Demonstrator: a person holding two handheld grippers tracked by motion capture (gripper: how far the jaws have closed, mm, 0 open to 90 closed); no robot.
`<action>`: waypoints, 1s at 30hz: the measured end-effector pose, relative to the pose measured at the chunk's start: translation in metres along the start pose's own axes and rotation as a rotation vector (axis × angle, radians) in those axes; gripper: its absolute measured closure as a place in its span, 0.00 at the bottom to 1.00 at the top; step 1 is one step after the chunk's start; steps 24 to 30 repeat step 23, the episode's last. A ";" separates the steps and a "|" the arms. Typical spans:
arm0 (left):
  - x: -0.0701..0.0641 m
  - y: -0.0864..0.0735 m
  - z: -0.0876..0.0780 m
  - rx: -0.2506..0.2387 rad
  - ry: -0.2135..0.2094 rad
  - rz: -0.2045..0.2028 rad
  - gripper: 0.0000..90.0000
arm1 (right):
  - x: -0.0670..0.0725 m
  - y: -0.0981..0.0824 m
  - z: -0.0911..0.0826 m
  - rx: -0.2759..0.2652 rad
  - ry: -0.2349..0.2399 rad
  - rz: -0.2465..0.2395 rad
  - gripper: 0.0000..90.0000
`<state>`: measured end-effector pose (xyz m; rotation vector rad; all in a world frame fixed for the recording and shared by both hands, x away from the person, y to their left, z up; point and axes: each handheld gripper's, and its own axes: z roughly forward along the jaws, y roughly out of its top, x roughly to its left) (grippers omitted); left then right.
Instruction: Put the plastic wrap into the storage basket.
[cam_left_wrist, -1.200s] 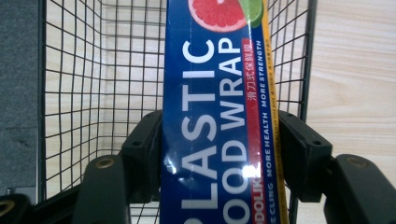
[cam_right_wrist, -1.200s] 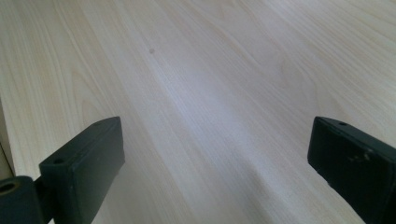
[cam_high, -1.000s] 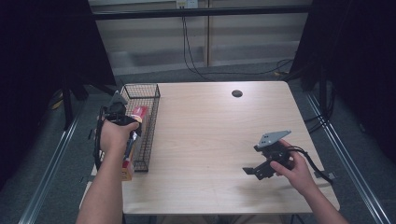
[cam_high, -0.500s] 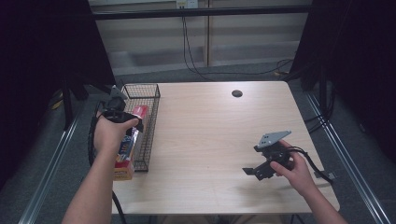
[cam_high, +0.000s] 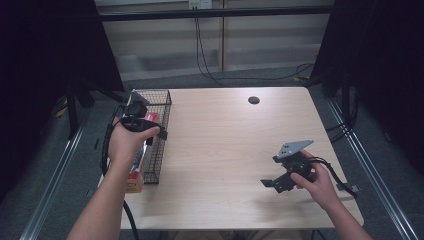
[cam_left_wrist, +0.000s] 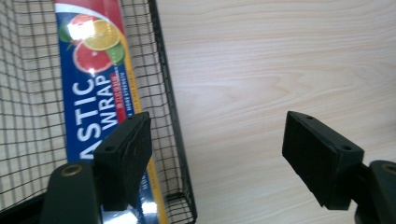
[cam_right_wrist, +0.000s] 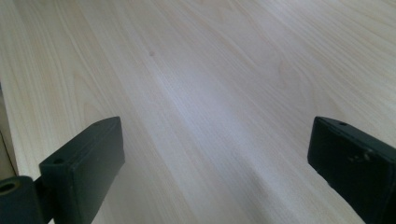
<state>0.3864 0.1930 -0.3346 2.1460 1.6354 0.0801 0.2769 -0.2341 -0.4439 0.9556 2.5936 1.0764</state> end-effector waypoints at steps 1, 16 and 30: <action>-0.002 0.000 0.001 -0.003 -0.001 0.003 0.27 | 0.000 0.000 0.000 0.000 -0.001 -0.001 0.04; -0.024 -0.007 0.009 -0.031 -0.070 0.109 0.23 | -0.001 -0.001 0.002 0.007 -0.001 -0.001 0.04; -0.040 -0.011 0.015 -0.055 -0.111 0.187 0.17 | -0.001 -0.001 0.002 0.011 0.003 -0.004 0.04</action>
